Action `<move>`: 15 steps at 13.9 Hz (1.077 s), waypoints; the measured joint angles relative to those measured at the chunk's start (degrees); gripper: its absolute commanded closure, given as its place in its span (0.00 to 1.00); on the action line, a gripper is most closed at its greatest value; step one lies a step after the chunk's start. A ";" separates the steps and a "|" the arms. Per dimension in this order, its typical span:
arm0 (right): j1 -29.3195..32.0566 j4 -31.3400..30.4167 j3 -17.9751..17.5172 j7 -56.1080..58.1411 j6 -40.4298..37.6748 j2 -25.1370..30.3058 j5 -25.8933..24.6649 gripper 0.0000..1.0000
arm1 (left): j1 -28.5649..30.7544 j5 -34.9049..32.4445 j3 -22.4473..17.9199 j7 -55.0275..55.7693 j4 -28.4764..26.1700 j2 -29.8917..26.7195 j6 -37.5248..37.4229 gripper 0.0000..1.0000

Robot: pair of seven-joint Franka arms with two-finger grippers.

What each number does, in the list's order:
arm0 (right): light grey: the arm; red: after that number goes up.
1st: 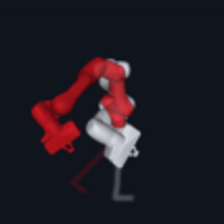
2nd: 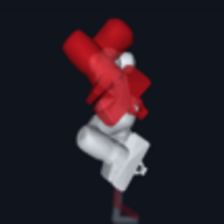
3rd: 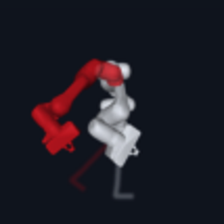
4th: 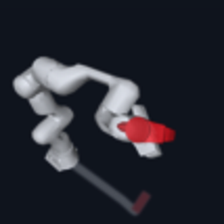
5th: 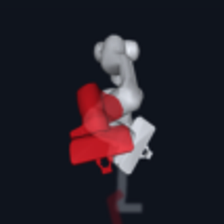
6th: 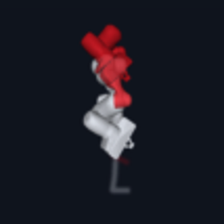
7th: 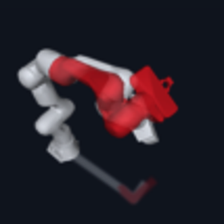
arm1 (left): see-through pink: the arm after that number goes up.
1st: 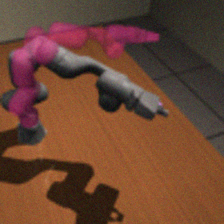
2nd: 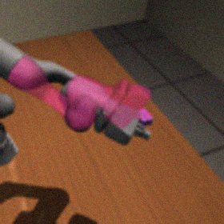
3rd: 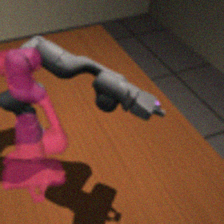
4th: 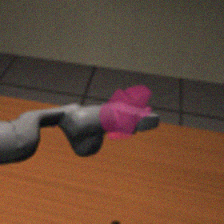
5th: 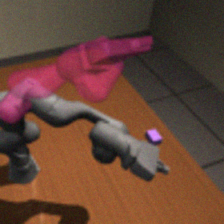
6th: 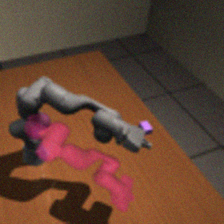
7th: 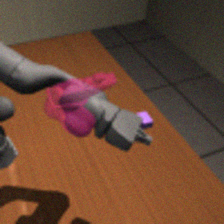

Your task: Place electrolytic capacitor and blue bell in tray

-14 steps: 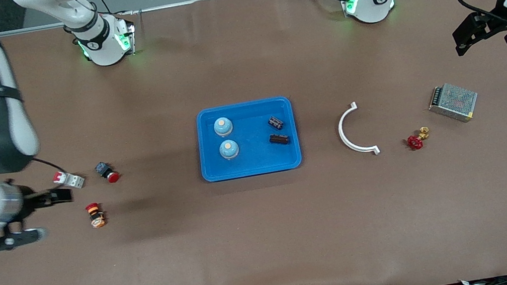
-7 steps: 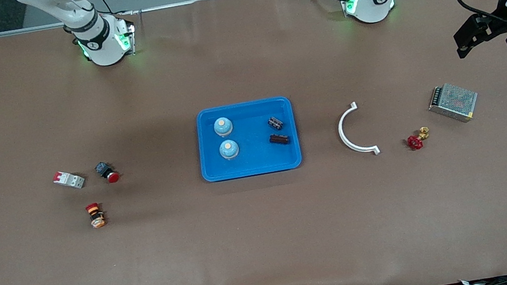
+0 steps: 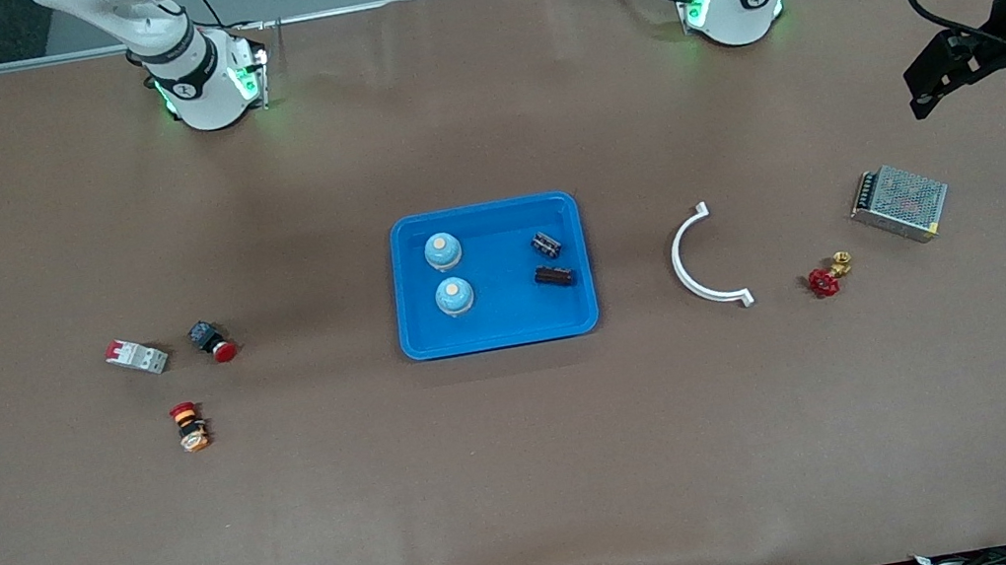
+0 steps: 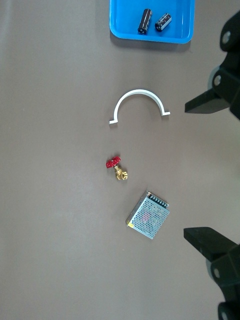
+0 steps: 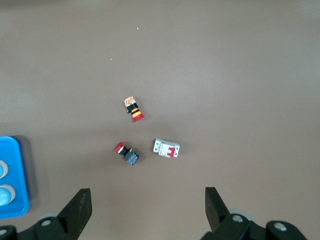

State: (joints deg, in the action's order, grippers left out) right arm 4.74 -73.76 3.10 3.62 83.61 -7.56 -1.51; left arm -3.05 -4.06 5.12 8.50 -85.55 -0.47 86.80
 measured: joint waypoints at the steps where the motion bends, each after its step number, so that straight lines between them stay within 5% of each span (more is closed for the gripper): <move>1: 0.00 -0.29 -0.03 -0.04 -0.54 1.03 0.01 0.00 | 0.00 0.00 0.00 0.00 -0.02 0.00 0.00 0.00; 15: 0.00 -5.73 -0.12 -0.54 0.49 3.85 0.84 0.00 | 0.11 0.00 -0.07 0.00 -0.15 0.45 -0.01 0.00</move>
State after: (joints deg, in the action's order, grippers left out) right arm 4.74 -79.49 2.98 3.08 84.09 -3.71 -0.66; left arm -2.95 -4.06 5.06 8.50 -85.69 -0.02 86.79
